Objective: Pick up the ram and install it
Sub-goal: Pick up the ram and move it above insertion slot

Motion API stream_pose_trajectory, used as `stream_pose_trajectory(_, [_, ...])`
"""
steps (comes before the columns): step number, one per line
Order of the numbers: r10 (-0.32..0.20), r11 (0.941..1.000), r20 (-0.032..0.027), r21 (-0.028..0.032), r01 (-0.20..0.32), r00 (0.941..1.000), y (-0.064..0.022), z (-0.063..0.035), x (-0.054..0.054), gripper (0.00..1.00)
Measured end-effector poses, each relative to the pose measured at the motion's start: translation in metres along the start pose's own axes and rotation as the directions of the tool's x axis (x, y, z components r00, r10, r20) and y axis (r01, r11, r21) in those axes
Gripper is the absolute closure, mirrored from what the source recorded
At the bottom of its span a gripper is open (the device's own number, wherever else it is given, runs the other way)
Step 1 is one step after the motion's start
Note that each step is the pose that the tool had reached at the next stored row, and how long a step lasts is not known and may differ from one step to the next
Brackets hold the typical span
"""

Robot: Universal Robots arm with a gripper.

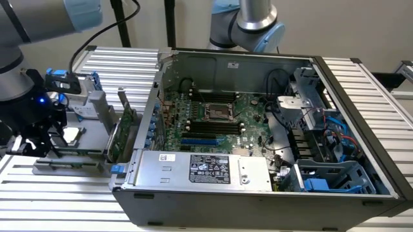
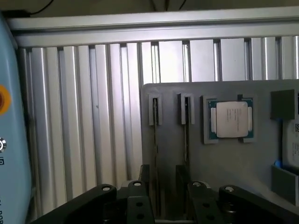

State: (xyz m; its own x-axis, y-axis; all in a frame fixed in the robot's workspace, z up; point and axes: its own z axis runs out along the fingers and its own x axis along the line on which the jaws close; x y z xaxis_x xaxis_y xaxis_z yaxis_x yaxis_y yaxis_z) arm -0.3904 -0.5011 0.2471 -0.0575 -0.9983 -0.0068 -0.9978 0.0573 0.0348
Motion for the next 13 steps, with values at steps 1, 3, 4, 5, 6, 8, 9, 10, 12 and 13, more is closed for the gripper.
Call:
stream_pose_trajectory(1, [-0.003, 1.0, -0.0002, 0.0, 0.003, 1.0, -0.0001, 0.0018, 0.0, 0.0])
stream_pose_trajectory(3, [-0.01, 1.0, -0.0004, -0.0001, 0.01, 1.0, -0.0004, 0.0056, 0.0, 0.0])
stream_pose_trajectory(4, [-0.013, 0.9999, -0.0004, 0.0, 0.013, 0.9999, -0.0005, 0.0074, 0.0, 0.0])
stream_pose_trajectory(5, [-0.016, 0.9999, -0.0006, -0.0001, 0.016, 0.9999, -0.0006, 0.0092, 0.0, 0.0])
stream_pose_trajectory(6, [-0.019, 0.9998, -0.0006, -0.0001, 0.019, 0.9998, -0.0007, 0.011, 0.0, 0.0])
stream_pose_trajectory(8, [-0.023, 0.9997, -0.0008, -0.0001, 0.023, 0.9997, -0.0009, 0.0147, 0.0, 0.0])
stream_pose_trajectory(9, [-0.025, 0.9997, -0.0009, -0.0002, 0.025, 0.9997, -0.0009, 0.0165, 0.0, 0.0])
stream_pose_trajectory(10, [-0.027, 0.9996, -0.001, -0.0002, 0.027, 0.9996, -0.001, 0.0183, 0.0, 0.0])
stream_pose_trajectory(12, [-0.031, 0.9995, -0.001, -0.0002, 0.031, 0.9995, -0.0011, 0.0219, 0.0, 0.0])
stream_pose_trajectory(13, [-0.032, 0.9995, -0.001, -0.0001, 0.032, 0.9995, -0.0012, 0.0237, 0.0, 0.0])
